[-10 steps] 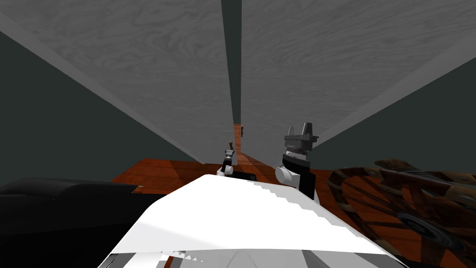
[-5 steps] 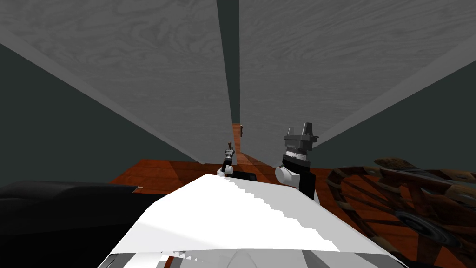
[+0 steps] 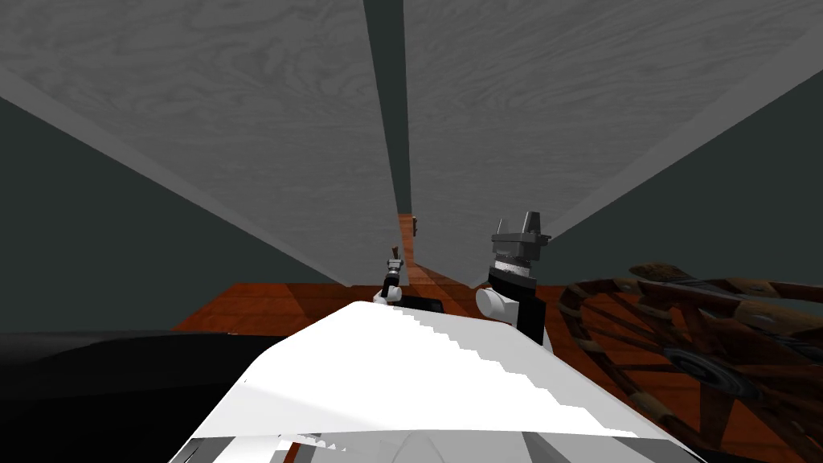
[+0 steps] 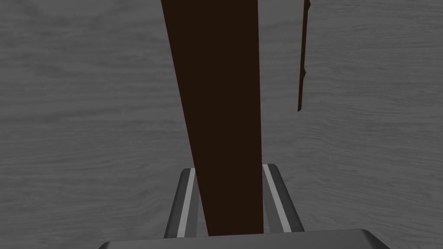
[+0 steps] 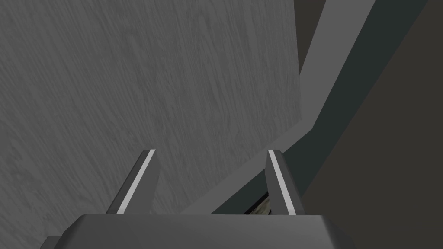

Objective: Push the door open

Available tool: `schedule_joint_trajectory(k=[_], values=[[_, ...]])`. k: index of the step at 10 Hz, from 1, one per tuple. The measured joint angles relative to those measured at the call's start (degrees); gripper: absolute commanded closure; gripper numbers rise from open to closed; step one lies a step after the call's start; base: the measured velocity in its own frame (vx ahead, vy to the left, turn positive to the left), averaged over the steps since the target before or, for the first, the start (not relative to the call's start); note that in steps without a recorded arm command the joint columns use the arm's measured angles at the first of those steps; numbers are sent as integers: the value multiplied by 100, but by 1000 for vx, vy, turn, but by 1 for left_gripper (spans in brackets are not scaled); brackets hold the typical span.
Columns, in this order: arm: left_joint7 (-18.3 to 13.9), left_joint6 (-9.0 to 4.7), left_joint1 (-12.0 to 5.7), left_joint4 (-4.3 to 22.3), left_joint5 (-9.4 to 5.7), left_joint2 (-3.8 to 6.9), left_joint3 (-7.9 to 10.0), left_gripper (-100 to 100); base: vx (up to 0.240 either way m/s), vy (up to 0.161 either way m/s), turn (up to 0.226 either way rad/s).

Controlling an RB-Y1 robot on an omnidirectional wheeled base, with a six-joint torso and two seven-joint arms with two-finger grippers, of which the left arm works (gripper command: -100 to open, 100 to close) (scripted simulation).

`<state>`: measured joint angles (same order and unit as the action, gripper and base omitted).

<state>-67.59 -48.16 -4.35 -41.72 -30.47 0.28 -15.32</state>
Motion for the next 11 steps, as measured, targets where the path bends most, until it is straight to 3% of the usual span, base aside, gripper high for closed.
schedule_joint_trajectory(k=[2, 3, 4, 6, 7, 9, 11], values=[[-8, -43, -71, 147, -13, 7, 122, 100, 4, 10, -79], [18, -12, 11, 46, -22, 33, 197, 100, 16, 19, -54], [-10, -70, -36, 160, -26, 54, 261, 100, 3, 32, -52], [42, -39, 55, 32, -44, 83, 406, 100, 12, 24, -53], [-12, -129, -42, 213, -41, 84, 427, 100, 0, -6, -68], [-40, -72, -119, 264, -76, 143, 571, 100, 11, 2, -88], [65, -23, 91, 4, -75, 114, 702, 100, 15, 13, -58]])
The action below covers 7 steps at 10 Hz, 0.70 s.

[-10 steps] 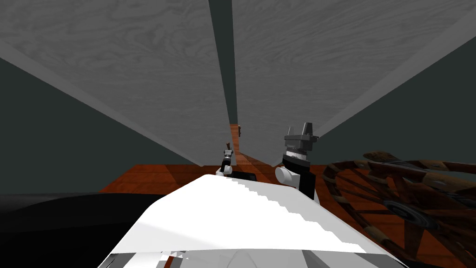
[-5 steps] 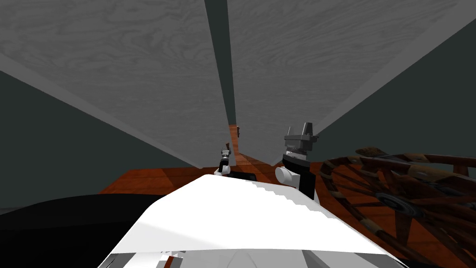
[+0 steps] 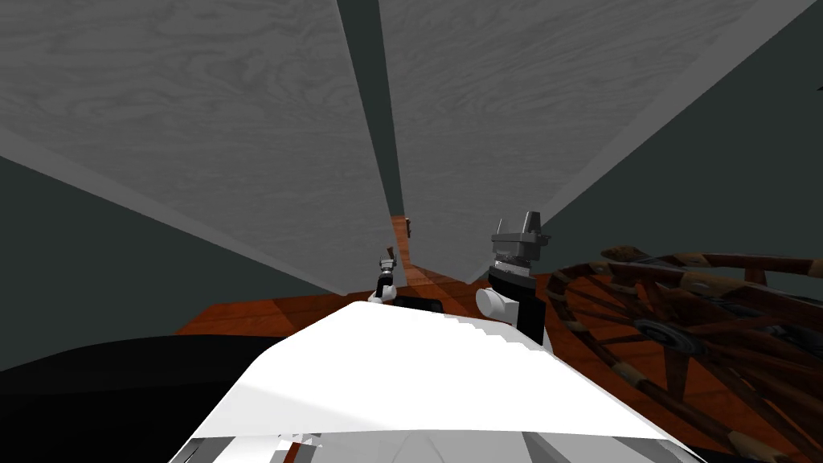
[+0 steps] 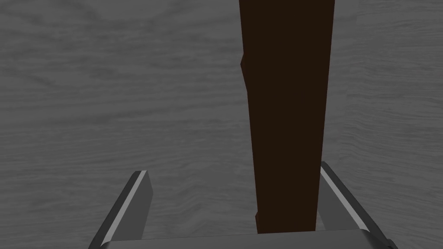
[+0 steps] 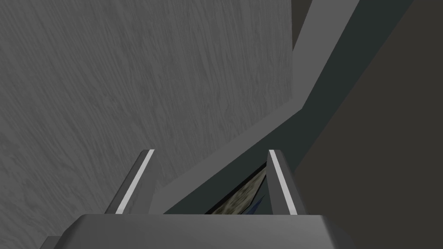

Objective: Push the door open

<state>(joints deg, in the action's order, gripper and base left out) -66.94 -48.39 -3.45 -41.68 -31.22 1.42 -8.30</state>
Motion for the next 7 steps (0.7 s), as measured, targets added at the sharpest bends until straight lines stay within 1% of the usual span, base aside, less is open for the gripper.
schedule_joint_trajectory(k=[1, 2, 3, 4, 5, 6, 7], values=[[-72, -91, -128, 231, 1, 24, 22, 100, 7, 3, -69], [-86, -103, -138, 253, -9, 24, 87, 100, 9, 9, -17], [-18, -30, -99, 144, -23, -2, 138, 100, 6, 6, -23], [-46, -77, -192, 287, -23, 11, 144, 100, 8, -9, 8], [-85, -121, -203, 329, -18, 20, 139, 100, 1, -2, 28], [-63, -105, -155, 248, -15, 5, 139, 100, 7, 12, -32], [-20, -9, 4, -3, -10, 22, 126, 100, 0, 0, 0]])
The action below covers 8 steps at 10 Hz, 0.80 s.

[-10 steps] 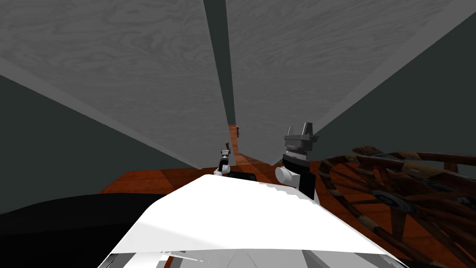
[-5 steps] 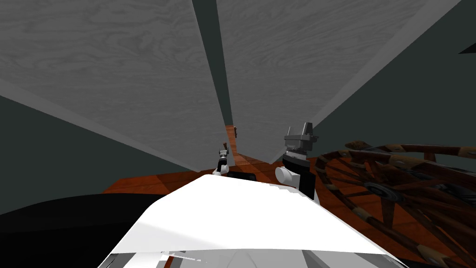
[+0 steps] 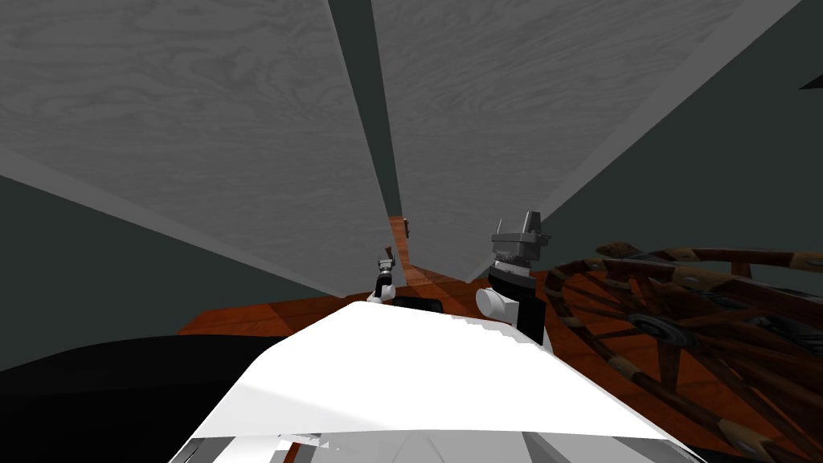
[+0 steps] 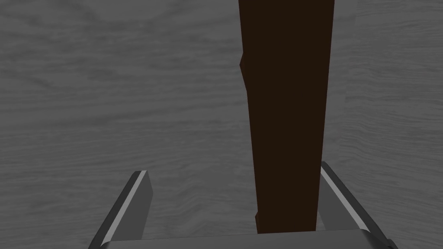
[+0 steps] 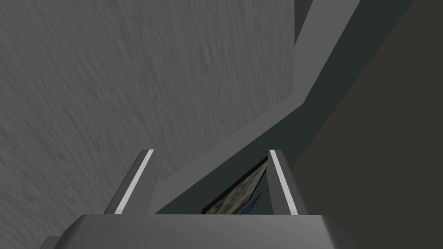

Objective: Push the door open

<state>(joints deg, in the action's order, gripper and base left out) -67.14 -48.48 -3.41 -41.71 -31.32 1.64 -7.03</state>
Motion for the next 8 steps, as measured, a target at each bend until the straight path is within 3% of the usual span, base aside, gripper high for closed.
schedule_joint_trajectory(k=[1, 2, 3, 4, 5, 6, 7, 8], values=[[-24, 8, -69, 83, -4, 19, -3, 100, -3, -4, -78], [-115, -95, -203, 334, -8, 51, 40, 100, -4, 15, -19], [-70, -116, -189, 316, -16, -5, 91, 100, 3, 0, 27], [-73, -210, -262, 465, -6, -31, 91, 100, -2, -10, -48], [30, 26, 45, -78, -12, -4, 93, 100, -1, -4, 17], [-8, 8, -103, 122, -16, 22, 92, 100, 3, -11, -23], [-6, 36, -48, 35, -24, 30, 103, 100, 11, 16, -1], [6, -29, -100, 149, -19, -9, 107, 100, -1, 7, 6]])
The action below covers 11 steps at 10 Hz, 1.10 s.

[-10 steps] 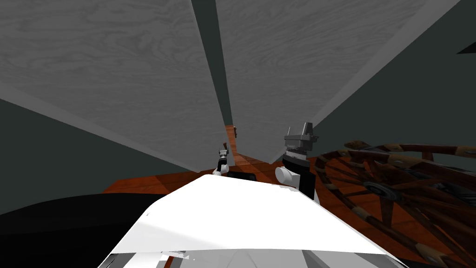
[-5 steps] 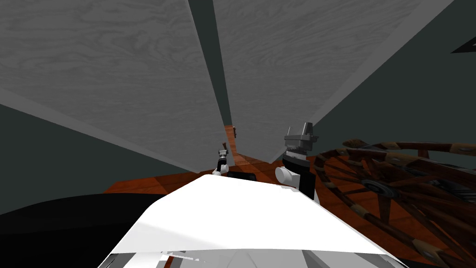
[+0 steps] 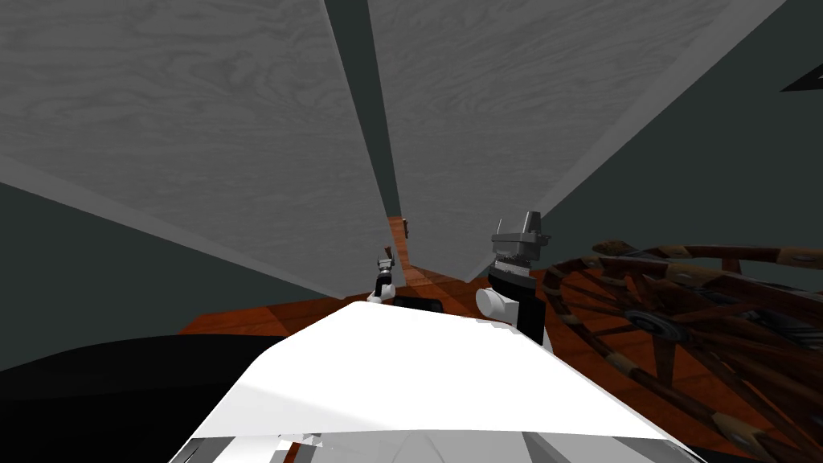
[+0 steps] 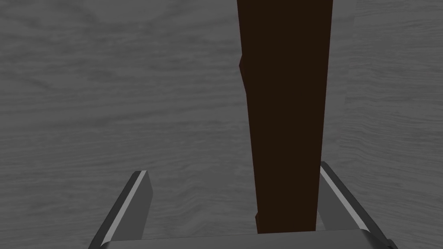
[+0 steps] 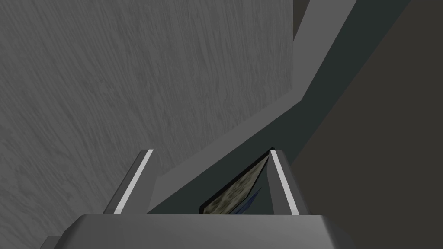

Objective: Push the door open

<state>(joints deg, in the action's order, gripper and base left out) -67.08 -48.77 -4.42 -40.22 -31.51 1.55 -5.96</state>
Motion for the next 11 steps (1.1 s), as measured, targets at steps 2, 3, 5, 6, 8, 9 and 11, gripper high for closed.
schedule_joint_trajectory(k=[2, 3, 5, 6, 8, 9, 11], values=[[-85, -88, 21, 39, 17, 26, -26, 100, -3, -5, 9], [-34, -88, -49, 120, 10, -15, -9, 100, 2, 12, -176], [-47, -167, -176, 311, -4, -25, 88, 100, 18, 23, -99], [17, -37, -46, 40, -11, -31, 110, 100, 25, 23, -42], [-13, -108, -99, 130, -16, -3, 161, 100, 4, 20, -34], [128, 45, 91, -228, -27, -53, 197, 100, 1, 10, 13], [116, -26, -18, -78, -27, -46, 203, 100, -3, -3, -29]])
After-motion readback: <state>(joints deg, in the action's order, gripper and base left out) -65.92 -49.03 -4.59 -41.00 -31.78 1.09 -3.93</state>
